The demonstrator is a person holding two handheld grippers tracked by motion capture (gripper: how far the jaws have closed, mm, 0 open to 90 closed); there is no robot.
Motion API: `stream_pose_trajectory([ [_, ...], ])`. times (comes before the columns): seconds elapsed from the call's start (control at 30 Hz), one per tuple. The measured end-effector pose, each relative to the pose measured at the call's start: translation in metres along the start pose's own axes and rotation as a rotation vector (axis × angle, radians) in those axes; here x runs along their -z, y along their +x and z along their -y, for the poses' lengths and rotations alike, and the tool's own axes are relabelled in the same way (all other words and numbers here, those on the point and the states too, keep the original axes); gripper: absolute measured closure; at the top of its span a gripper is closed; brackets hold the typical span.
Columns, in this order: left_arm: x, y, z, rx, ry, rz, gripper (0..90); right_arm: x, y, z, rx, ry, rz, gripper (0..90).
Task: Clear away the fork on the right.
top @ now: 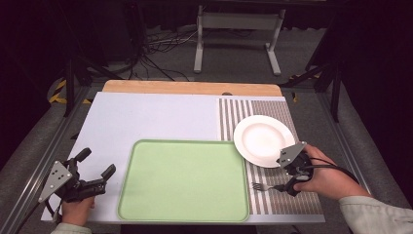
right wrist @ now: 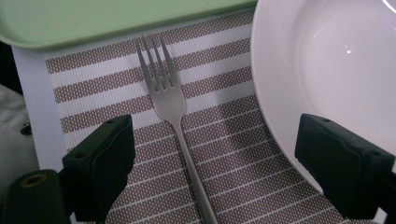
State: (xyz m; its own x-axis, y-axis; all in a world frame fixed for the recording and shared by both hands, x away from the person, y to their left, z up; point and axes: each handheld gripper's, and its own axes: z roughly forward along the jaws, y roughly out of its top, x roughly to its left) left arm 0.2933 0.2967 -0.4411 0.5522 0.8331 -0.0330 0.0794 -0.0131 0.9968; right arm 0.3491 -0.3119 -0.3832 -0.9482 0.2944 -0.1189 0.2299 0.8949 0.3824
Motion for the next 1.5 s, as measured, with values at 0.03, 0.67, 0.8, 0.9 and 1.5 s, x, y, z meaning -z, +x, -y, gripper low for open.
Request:
stream_pose_trajectory([
  [0.03, 0.0, 0.0, 0.0, 0.0, 0.0, 0.0, 0.9, -0.001, 0.0, 0.0, 0.009, 0.014, -0.004, 13.9],
  [0.67, 0.0, 0.0, 0.0, 0.0, 0.003, 0.006, 1.2, -0.025, 0.003, 0.003, 0.149, 0.235, -0.132, 52.6],
  [0.8, 0.0, 0.0, 0.0, 0.0, 0.001, 0.007, 1.2, -0.029, 0.001, 0.0, 0.195, 0.273, -0.136, 63.7],
  [0.9, 0.0, 0.0, 0.0, 0.0, 0.003, 0.008, 1.2, -0.031, -0.001, -0.002, 0.207, 0.312, -0.151, 71.4],
  [1.5, 0.0, 0.001, 0.0, 0.005, 0.003, 0.012, 1.2, -0.037, -0.002, -0.009, 0.293, 0.388, -0.18, 85.4],
])
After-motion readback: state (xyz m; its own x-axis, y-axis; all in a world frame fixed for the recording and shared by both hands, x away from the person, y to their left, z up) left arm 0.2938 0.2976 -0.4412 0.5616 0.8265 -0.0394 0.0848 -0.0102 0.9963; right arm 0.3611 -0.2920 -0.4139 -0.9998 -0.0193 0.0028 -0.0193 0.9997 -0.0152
